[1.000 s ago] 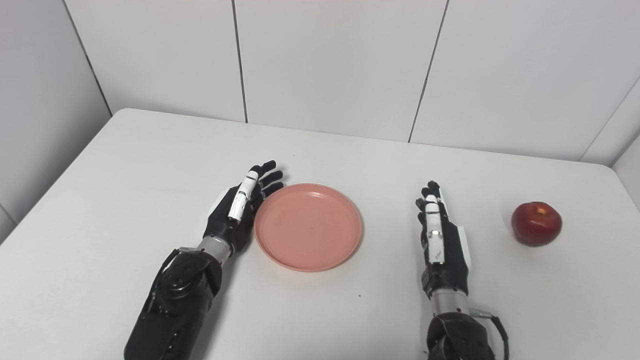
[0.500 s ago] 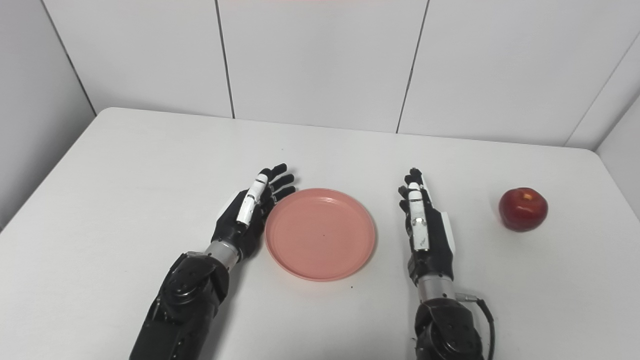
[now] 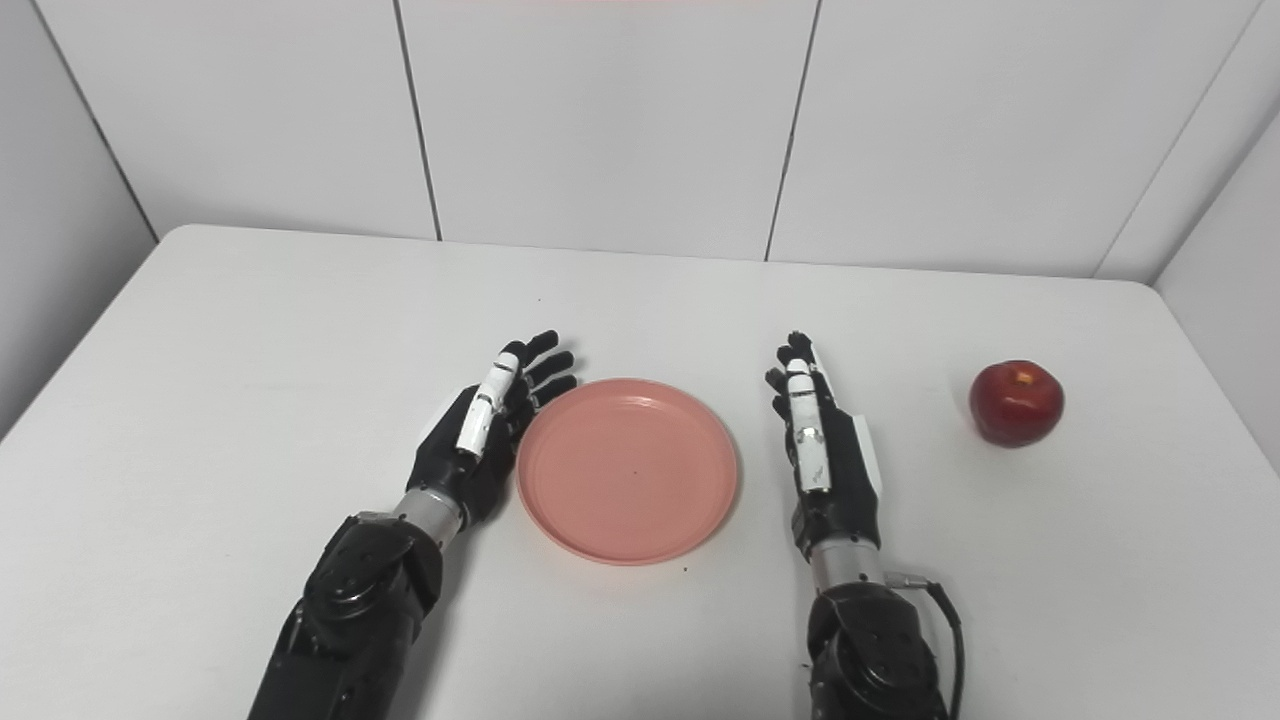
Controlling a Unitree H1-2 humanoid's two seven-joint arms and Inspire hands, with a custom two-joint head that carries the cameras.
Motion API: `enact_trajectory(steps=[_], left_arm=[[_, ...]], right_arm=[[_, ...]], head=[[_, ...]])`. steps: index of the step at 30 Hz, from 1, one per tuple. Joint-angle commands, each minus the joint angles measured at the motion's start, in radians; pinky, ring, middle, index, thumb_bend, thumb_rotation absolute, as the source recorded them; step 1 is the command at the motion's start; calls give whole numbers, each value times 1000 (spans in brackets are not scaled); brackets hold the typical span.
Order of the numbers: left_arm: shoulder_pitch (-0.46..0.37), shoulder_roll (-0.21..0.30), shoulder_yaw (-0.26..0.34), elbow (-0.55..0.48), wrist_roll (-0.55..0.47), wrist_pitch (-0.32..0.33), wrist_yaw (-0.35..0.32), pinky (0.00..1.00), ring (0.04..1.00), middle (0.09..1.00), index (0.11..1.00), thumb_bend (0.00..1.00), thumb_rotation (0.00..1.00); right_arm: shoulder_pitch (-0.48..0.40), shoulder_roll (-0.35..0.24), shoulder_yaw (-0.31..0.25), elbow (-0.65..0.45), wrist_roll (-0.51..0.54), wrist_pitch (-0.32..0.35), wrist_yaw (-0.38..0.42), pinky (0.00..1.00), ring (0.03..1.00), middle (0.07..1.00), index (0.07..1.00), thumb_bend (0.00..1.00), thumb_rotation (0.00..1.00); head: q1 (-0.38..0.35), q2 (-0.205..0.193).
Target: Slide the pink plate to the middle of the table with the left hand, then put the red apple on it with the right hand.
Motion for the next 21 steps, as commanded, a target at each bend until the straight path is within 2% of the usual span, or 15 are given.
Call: enact_trajectory(steps=[1, 5, 11, 16, 17, 19, 20, 21], left_arm=[[-7, -8, 7, 1, -3, -35, -9, 873, 889, 899, 890, 355, 1000], [-4, -6, 22, 10, -6, -53, -8, 869, 883, 895, 887, 357, 1000], [3, 10, 54, 20, -23, -66, -25, 890, 896, 905, 893, 355, 1000], [1, 26, 78, 38, -44, -77, -49, 897, 904, 915, 905, 352, 1000], [0, 30, 85, 48, -48, -85, -55, 901, 906, 916, 905, 356, 1000], [-2, 34, 95, 62, -54, -97, -60, 902, 906, 916, 904, 360, 1000], [-3, 34, 99, 67, -56, -101, -61, 899, 902, 912, 899, 359, 1000], [-5, 34, 104, 73, -57, -104, -63, 898, 901, 910, 898, 358, 1000]], right_arm=[[-44, 6, -3, -13, -3, -24, -6, 991, 935, 950, 957, 302, 1000], [-50, 0, -3, -21, -15, -7, -11, 1000, 931, 944, 945, 325, 1000], [-63, -13, 10, -29, -55, -39, -7, 980, 911, 923, 918, 320, 1000], [-85, -26, 9, -53, -75, -25, -7, 946, 903, 918, 916, 339, 1000], [-90, -34, 12, -64, -93, -18, -9, 925, 900, 912, 912, 354, 1000], [-100, -44, 11, -85, -116, -1, -14, 915, 899, 908, 909, 374, 1000], [-103, -45, 9, -94, -122, 7, -16, 907, 896, 906, 904, 393, 974], [-107, -45, 6, -101, -132, 12, -20, 900, 892, 904, 901, 405, 957]], head=[[-3, -2], [-25, -6], [-96, -21], [-159, -34], [-198, -43], [-198, -43], [-198, -43], [-230, -51]])
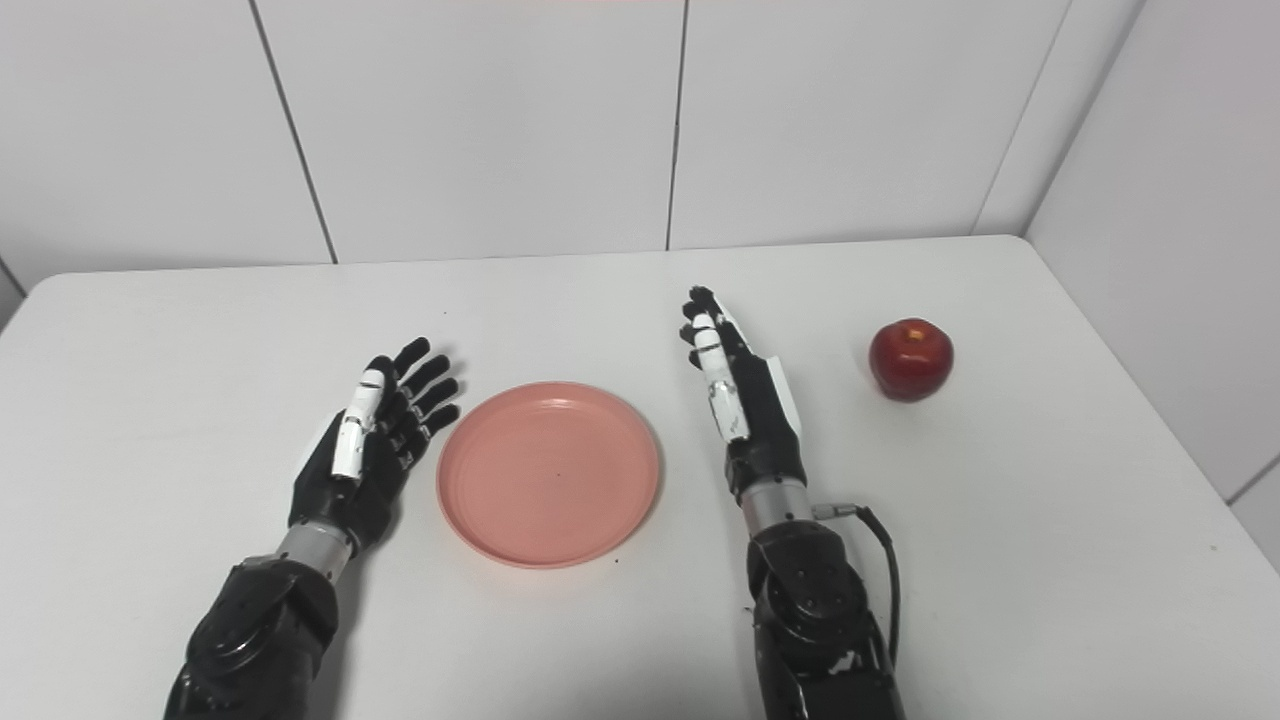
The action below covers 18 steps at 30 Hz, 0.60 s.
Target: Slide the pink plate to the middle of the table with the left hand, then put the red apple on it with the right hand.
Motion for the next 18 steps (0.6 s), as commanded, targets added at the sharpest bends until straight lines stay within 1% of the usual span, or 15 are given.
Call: enact_trajectory(steps=[1, 3, 5, 7, 9, 10, 11, 13, 15, 18], left_arm=[[-10, 7, 11, 21, -16, -17, -4, 903, 904, 913, 900, 359, 1000], [-15, 4, 19, 38, -21, -26, -8, 907, 905, 915, 901, 360, 1000], [-17, 1, 23, 51, -26, -34, -8, 916, 908, 918, 902, 361, 1000], [-18, -2, 25, 60, -28, -41, -5, 918, 907, 917, 899, 365, 1000], [-18, -5, 26, 67, -28, -48, -3, 918, 906, 916, 898, 365, 1000], [-18, -6, 28, 69, -27, -51, -1, 914, 904, 915, 897, 365, 1000], [-18, -7, 28, 73, -24, -54, 2, 910, 901, 912, 895, 364, 1000], [-18, -7, 30, 79, -23, -61, 2, 903, 897, 907, 890, 365, 1000], [-17, -6, 33, 87, -26, -68, 0, 902, 898, 907, 890, 367, 1000], [-17, -6, 36, 93, -30, -72, -3, 906, 901, 910, 893, 368, 1000]], right_arm=[[-48, -11, -4, -54, -36, 13, -20, 877, 884, 899, 895, 433, 939], [-56, -31, -3, -78, -77, 27, -24, 865, 881, 899, 894, 445, 937], [-63, -45, -11, -100, -94, 42, -24, 861, 876, 896, 893, 469, 904], [-67, -58, -16, -119, -116, 49, -27, 844, 860, 884, 886, 518, 844], [-70, -70, -23, -137, -128, 56, -28, 837, 852, 881, 885, 535, 815], [-71, -82, -20, -149, -158, 61, -31, 828, 848, 881, 885, 554, 798], [-73, -92, -17, -158, -182, 65, -34, 800, 847, 875, 880, 594, 804], [-78, -111, -12, -175, -232, 76, -37, 780, 847, 871, 875, 622, 801], [-85, -136, -7, -197, -296, 80, -40, 805, 869, 882, 877, 637, 789], [-95, -150, -15, -229, -357, 94, -44, 811, 871, 886, 878, 649, 733]], head=[[-2, -1], [-12, -12], [-9, -19], [-8, -24], [-13, -28], [-13, -28], [-19, -33], [-23, -37], [-28, -43], [-36, -52]])
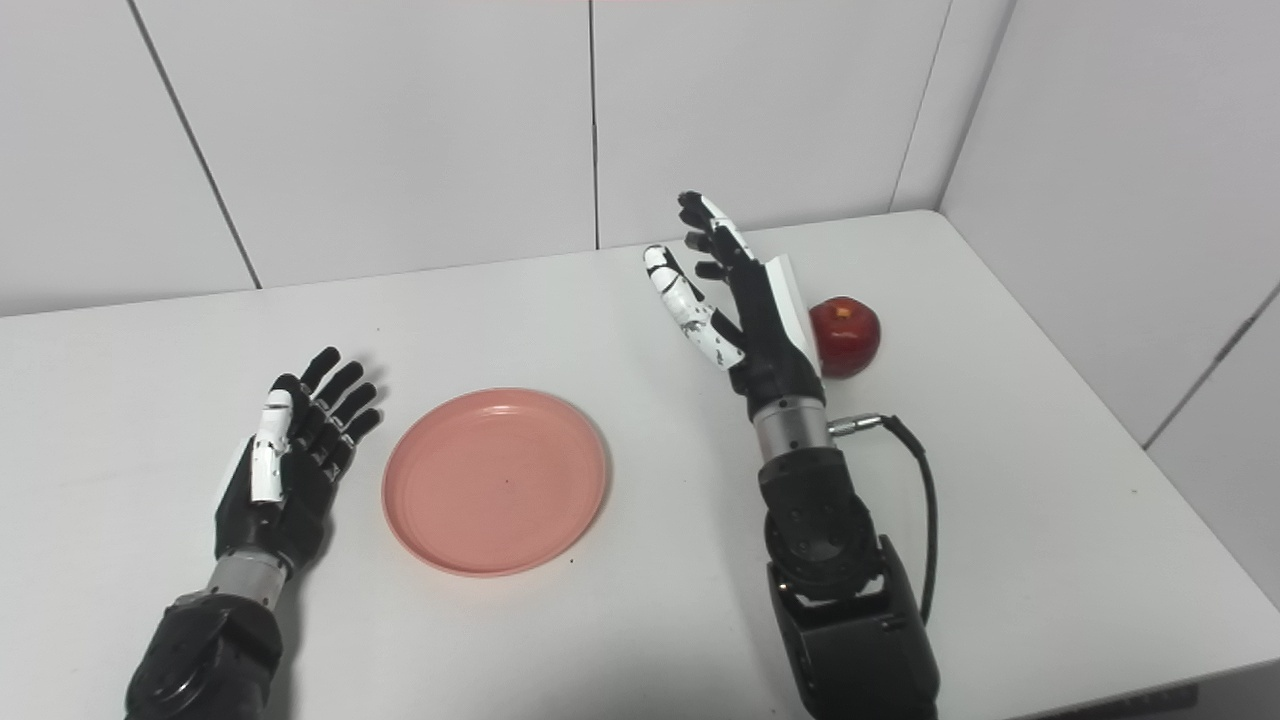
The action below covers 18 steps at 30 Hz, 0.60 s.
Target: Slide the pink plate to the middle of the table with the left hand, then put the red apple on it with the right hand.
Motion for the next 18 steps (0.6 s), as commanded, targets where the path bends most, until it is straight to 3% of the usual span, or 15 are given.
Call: enact_trajectory(steps=[1, 6, 11, 18], left_arm=[[-1, -1, 5, 26, -9, 13, 6, 903, 900, 908, 891, 367, 1000], [3, 4, 2, 34, -6, -7, -2, 900, 901, 907, 890, 369, 1000], [2, 3, 4, 39, -10, -7, -3, 901, 900, 909, 893, 367, 1000], [1, 9, 3, 42, -16, -7, -1, 898, 897, 905, 888, 365, 1000]], right_arm=[[-51, -9, -10, -47, -43, 14, -17, 811, 870, 884, 877, 659, 709], [-77, -41, -32, -103, -132, 55, -5, 715, 832, 880, 887, 715, 573], [-89, -80, -45, -125, -209, 79, 9, 774, 852, 879, 902, 770, 518], [-86, -114, -96, -114, -235, 71, -8, 755, 857, 888, 927, 869, 471]], head=[[1, -1], [-9, -10], [-18, -14], [-30, -15]])
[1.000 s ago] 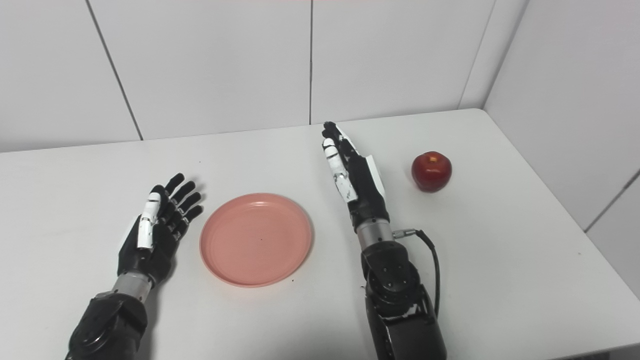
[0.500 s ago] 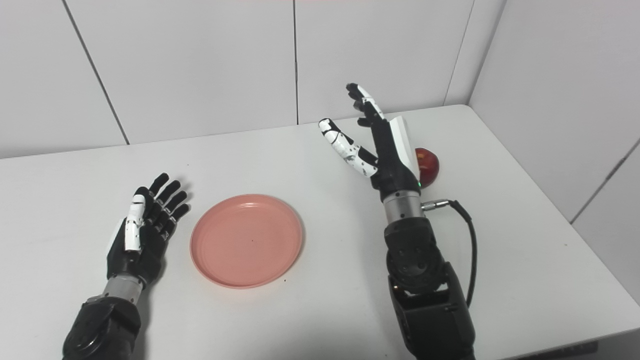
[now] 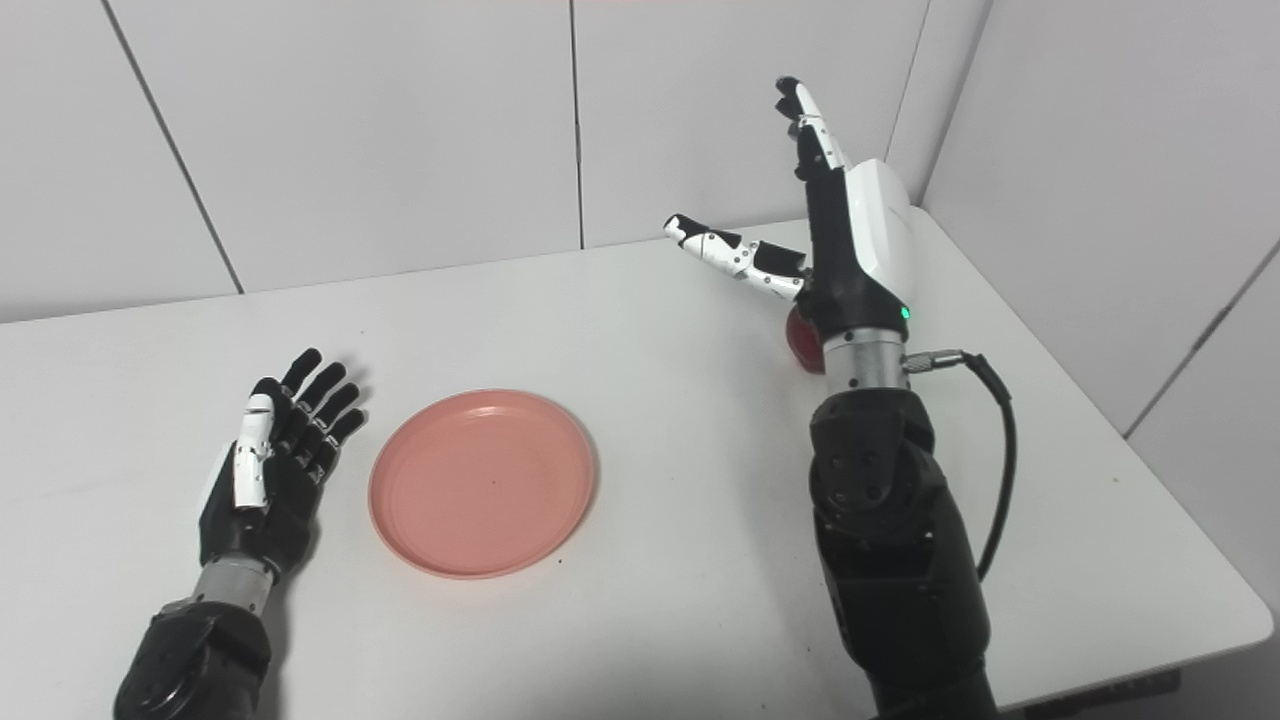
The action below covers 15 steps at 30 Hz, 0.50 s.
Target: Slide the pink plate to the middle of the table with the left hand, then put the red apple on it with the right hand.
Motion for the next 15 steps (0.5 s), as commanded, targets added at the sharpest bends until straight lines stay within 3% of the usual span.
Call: enact_trajectory(steps=[1, 15], left_arm=[[3, 6, 2, 22, -1, 23, 3, 895, 895, 904, 889, 364, 1000], [0, 10, 6, 35, -12, 22, 1, 900, 896, 904, 888, 363, 1000]], right_arm=[[-30, -30, -29, -13, -19, -13, -25, 767, 862, 891, 932, 880, 464], [10, -78, -110, 46, -86, 25, -21, 785, 884, 915, 953, 965, 491]], head=[[0, -2], [-1, 0]])
